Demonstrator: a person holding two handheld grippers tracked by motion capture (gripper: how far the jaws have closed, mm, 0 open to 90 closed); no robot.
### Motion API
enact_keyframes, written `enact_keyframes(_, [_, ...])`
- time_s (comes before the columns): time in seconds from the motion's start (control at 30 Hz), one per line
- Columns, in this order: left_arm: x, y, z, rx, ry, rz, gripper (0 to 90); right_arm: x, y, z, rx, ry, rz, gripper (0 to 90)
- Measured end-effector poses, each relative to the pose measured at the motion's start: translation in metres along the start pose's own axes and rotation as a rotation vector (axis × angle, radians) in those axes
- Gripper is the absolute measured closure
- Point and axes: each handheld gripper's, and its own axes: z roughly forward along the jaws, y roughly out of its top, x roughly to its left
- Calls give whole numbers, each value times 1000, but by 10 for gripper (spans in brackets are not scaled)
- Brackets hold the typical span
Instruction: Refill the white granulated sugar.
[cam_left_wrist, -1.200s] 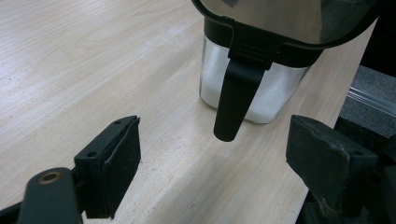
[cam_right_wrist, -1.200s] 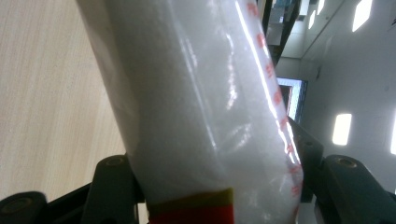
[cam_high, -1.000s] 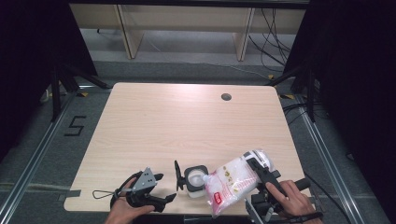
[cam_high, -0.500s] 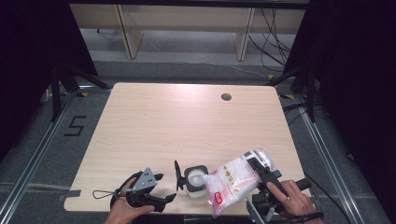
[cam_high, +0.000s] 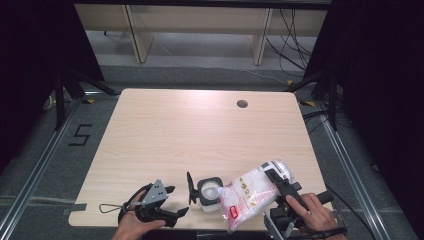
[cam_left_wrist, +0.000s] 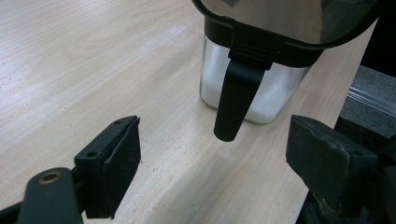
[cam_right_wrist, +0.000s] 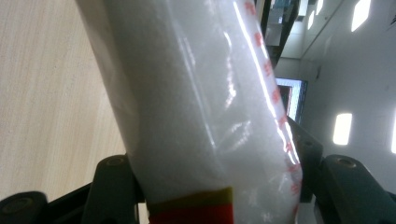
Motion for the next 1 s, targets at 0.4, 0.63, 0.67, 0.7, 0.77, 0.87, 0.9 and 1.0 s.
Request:
enact_keyframes(0.4, [-1,0,0,-2,3,-12,175,1,0,1,10,5,5,448])
enact_keyframes(0.63, [0,0,0,-6,3,0,174,-1,2,1,-4,-7,-25,449])
enact_keyframes(0.67, [0,0,0,-1,1,-2,174,-1,2,1,-5,-8,-25,449])
enact_keyframes(0.7, [0,0,0,6,4,-7,174,-1,2,1,-4,-5,-22,449])
enact_keyframes(0.77, [-1,0,0,-7,6,-19,174,0,2,1,-2,-6,-28,449])
enact_keyframes(0.87, [-1,-1,0,6,5,-15,174,-1,2,1,-5,-6,-25,449])
enact_keyframes(0.9, [-1,-1,0,-1,4,-27,174,-1,2,1,-3,-7,-26,449])
enact_keyframes(1.0, [0,0,0,-2,1,-4,174,-1,2,1,-5,-8,-25,449])
